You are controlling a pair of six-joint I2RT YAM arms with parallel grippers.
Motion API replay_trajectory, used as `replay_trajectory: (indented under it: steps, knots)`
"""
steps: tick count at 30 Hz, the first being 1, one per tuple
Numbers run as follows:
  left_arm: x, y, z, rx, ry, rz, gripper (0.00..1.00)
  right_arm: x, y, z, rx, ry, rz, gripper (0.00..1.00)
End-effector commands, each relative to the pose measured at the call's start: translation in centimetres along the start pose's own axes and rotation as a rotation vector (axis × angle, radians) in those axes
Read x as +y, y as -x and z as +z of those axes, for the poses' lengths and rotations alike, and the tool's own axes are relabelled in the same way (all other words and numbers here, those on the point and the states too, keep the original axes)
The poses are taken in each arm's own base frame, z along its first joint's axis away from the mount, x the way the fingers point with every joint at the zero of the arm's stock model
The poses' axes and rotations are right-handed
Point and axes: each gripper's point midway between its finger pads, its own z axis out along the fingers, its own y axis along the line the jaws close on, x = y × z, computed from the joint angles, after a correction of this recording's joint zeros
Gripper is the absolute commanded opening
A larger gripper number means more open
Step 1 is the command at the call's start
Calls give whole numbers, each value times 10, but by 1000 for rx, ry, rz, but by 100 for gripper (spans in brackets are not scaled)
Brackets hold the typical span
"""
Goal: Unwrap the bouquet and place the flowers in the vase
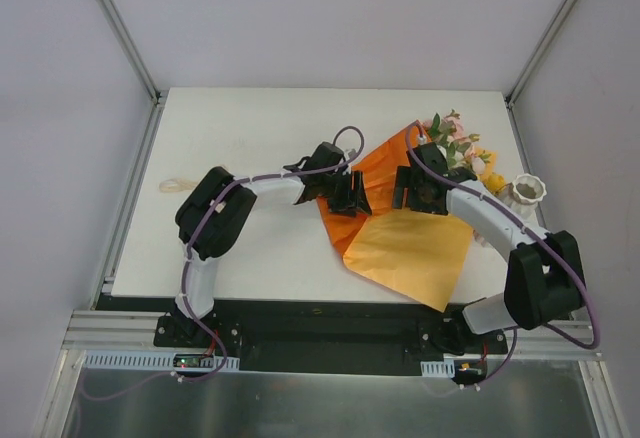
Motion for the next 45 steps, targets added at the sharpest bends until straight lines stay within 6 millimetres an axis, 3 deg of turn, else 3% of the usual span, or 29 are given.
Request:
replay_trajectory:
  steps: [1, 5, 6, 8, 9, 11, 12, 14, 15, 17, 18, 23, 24, 25, 26, 27, 28, 30, 32, 35, 36, 38, 39, 40, 41, 42, 43, 44, 45]
  knots:
    - [-24, 36, -10, -62, -74, 45, 52, 13, 32, 14, -99, 38, 10, 85]
    - [-35, 37, -31, -85, -103, 79, 57, 17, 42, 24, -74, 61, 25, 89]
    - [-47, 38, -45, -105, -127, 101, 59, 21, 46, 26, -91, 84, 42, 90]
    - [-49, 31, -57, -113, -127, 119, 63, 29, 41, 32, -90, 167, 60, 94]
    - [-61, 34, -74, -148, -147, 149, 64, 39, 60, 31, -178, 229, 79, 96]
    - [-57, 28, -87, -176, -126, 174, 68, 52, 63, 31, -206, 331, 59, 98]
    - [-67, 28, -106, -210, -133, 197, 71, 58, 73, 32, -244, 355, 48, 98]
    - [-58, 19, -117, -228, -98, 229, 74, 72, 94, 23, -294, 413, 12, 98]
    - [-64, 20, -133, -271, -93, 252, 77, 75, 103, 23, -316, 424, 8, 98]
    - [-52, 10, -141, -276, -53, 271, 79, 82, 119, 18, -350, 443, -5, 98]
    - [-51, 6, -152, -291, -40, 279, 80, 88, 140, 10, -393, 456, -4, 98]
    - [-39, -25, -159, -236, -48, 291, 86, 118, 198, -8, -506, 548, -15, 99]
    - [-40, -27, -160, -231, -56, 291, 87, 124, 203, 7, -493, 554, -18, 99]
    - [-40, -30, -159, -222, -60, 280, 87, 135, 232, -8, -553, 589, -22, 99]
    - [-36, -34, -158, -212, -53, 268, 86, 146, 239, -9, -560, 633, -39, 100]
    - [-37, -34, -157, -209, -54, 266, 86, 157, 244, 7, -543, 661, -49, 100]
    - [-38, -35, -157, -205, -55, 270, 85, 168, 267, -9, -590, 702, -55, 100]
    - [-42, -38, -154, -187, -50, 285, 85, 179, 275, -7, -587, 736, -54, 100]
    - [-45, -35, -153, -195, -34, 315, 85, 179, 287, -20, -603, 737, -37, 100]
    - [-47, -28, -143, -184, -4, 336, 84, 162, 272, -30, -549, 668, -6, 100]
    - [-39, -29, -130, -163, 44, 335, 81, 149, 265, -49, -537, 633, 14, 100]
    - [-31, -12, -127, -191, 204, 380, 81, 122, 255, -61, -533, 536, 62, 100]
    - [-4, 3, -118, -228, 383, 403, 81, 107, 238, -75, -503, 506, 67, 100]
    - [-16, 10, -119, -229, 437, 472, 82, 98, 229, -82, -489, 486, 69, 100]
    - [-16, 18, -115, -241, 487, 495, 83, 85, 221, -85, -473, 450, 78, 99]
    - [2, 25, -104, -230, 591, 509, 84, 71, 201, -97, -435, 426, 81, 100]
    - [-16, 39, -102, -257, 593, 544, 84, 62, 190, -100, -409, 406, 85, 100]
    - [-12, 41, -99, -239, 630, 553, 85, 44, 182, -102, -398, 351, 112, 100]
    - [-4, 42, -85, -211, 654, 560, 86, 31, 162, -119, -362, 330, 145, 100]
